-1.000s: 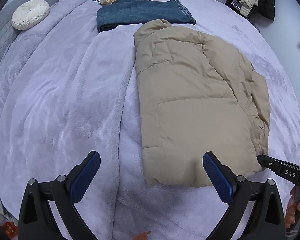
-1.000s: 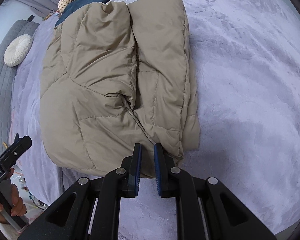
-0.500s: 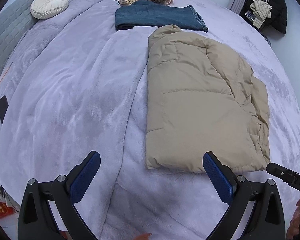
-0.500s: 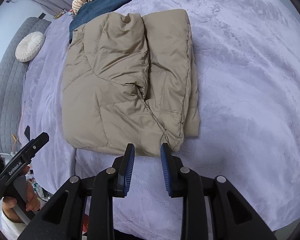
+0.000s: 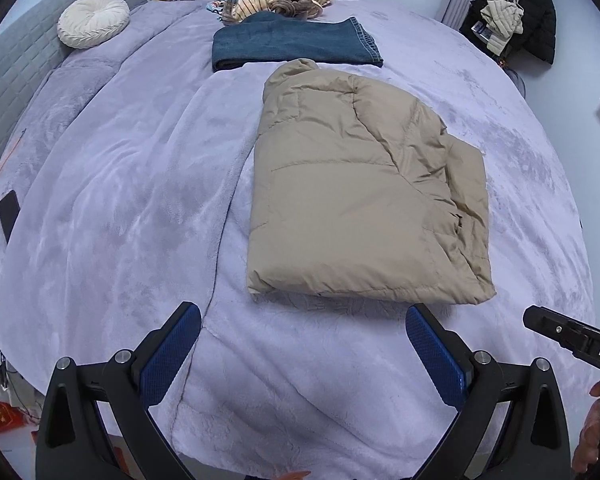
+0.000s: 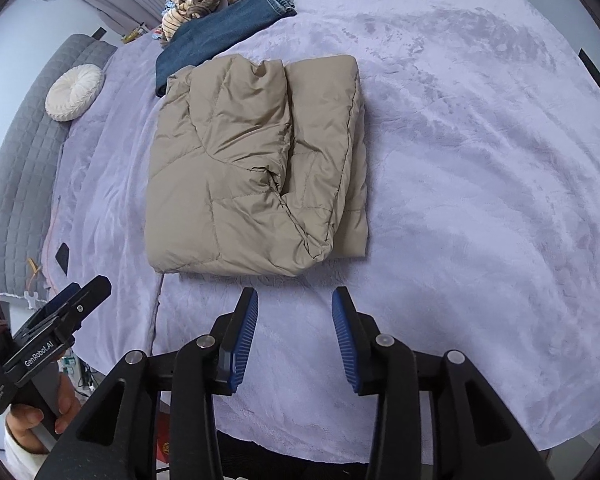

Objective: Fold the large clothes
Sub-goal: 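Open both tools and pull them back from the folded jacket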

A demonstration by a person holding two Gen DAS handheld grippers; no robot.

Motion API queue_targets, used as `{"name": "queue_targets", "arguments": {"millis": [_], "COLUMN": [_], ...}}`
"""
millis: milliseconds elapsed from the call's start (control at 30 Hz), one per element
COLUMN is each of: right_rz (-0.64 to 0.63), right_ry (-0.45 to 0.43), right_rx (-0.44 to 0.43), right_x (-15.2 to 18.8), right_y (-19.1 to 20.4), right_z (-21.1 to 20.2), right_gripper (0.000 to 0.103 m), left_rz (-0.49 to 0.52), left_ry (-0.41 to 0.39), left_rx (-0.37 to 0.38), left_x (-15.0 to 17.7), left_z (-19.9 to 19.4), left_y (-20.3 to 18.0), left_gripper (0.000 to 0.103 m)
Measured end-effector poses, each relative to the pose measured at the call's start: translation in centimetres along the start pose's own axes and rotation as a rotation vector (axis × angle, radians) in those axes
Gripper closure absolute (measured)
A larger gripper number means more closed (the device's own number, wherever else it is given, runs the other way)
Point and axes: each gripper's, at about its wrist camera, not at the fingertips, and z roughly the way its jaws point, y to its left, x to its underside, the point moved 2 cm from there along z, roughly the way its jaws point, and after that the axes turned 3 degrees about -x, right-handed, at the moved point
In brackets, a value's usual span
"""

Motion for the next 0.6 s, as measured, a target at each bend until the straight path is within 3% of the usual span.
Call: {"name": "queue_targets", "arguments": {"millis": [67,133,367,600], "right_rz": [-0.012,-0.029,-0.058,-0.099], "right_ry": [-0.003,-0.015,-0.033,-0.118], "right_rx": [0.007,0.018,0.038,0.072], "right_x": [0.5,1.0,2.5,2.6], "right_y": [0.2,0.4,1.2,3.8], "right_z": [-0.6,-1.3,-2.9,-4.7], "right_gripper": [0.055,0.043,0.03,0.021], "left_rz": [0.004,0.006,0.002,0.025], "left_ry": [0.0,-0.001,-0.039,-0.07], "left_rx": [-0.004,-0.015,-0.027,-0.024], "left_x": [0.6,1.2,2.7,1.5], "left_z": [-0.7,-1.5,-4.5,-5.9], "left_y": [-0.4,-0.7,0.0,2.0], "left_gripper": [0.0,0.0,0.0,0.0]}}
